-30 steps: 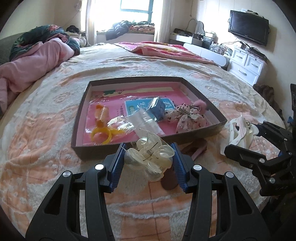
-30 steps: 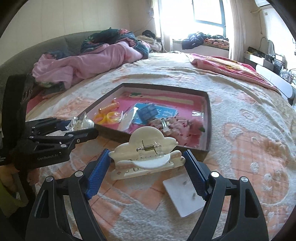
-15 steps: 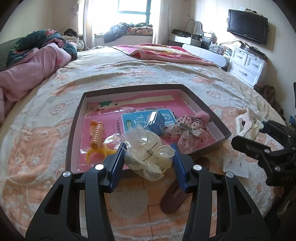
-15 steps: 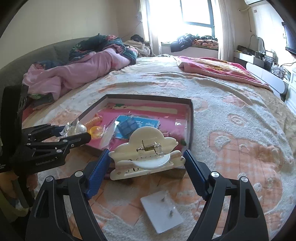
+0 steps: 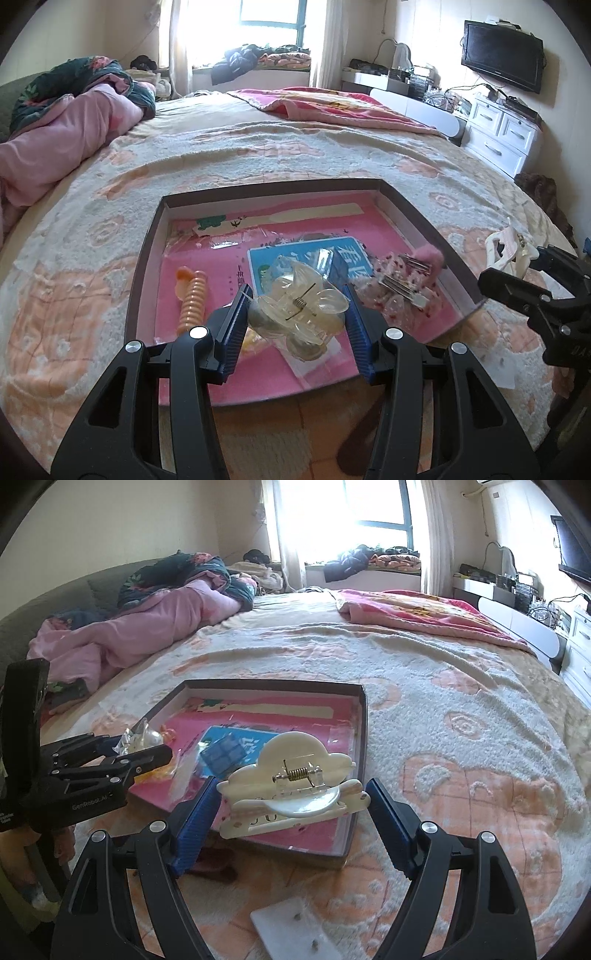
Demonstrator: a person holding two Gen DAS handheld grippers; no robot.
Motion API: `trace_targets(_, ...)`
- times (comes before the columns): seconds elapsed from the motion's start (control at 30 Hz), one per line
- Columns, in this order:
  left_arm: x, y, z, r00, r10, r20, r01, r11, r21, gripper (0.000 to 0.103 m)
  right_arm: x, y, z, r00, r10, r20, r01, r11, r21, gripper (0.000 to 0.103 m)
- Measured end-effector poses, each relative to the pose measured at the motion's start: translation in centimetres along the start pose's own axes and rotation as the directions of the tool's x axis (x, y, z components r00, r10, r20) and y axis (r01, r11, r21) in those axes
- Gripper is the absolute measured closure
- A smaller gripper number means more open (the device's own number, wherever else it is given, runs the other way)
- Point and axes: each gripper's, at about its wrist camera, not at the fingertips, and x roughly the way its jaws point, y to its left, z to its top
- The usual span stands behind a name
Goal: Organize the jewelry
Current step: 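Drop the claw clip into the tray with the right tool while the left releases the clear clip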
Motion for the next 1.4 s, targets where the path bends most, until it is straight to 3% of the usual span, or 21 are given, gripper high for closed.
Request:
trace_targets(0.8,3.3,2.8,0.4,0.999,0.036,-0.020,-0.037,0.997,-0.064,0.062,6.5,1.2,2.1,0.997,-0.047,-0.067,0.036,0.988,-0.151,0.026)
trace_targets(1.4,3.8,3.5,0.2,0.998,0.031,-0.047,-0.035,0.995,-0.094,0.062,8.5,3.9,0.5,0.989,0.000,-0.150,-0.036,0.970,-0.242,0.025)
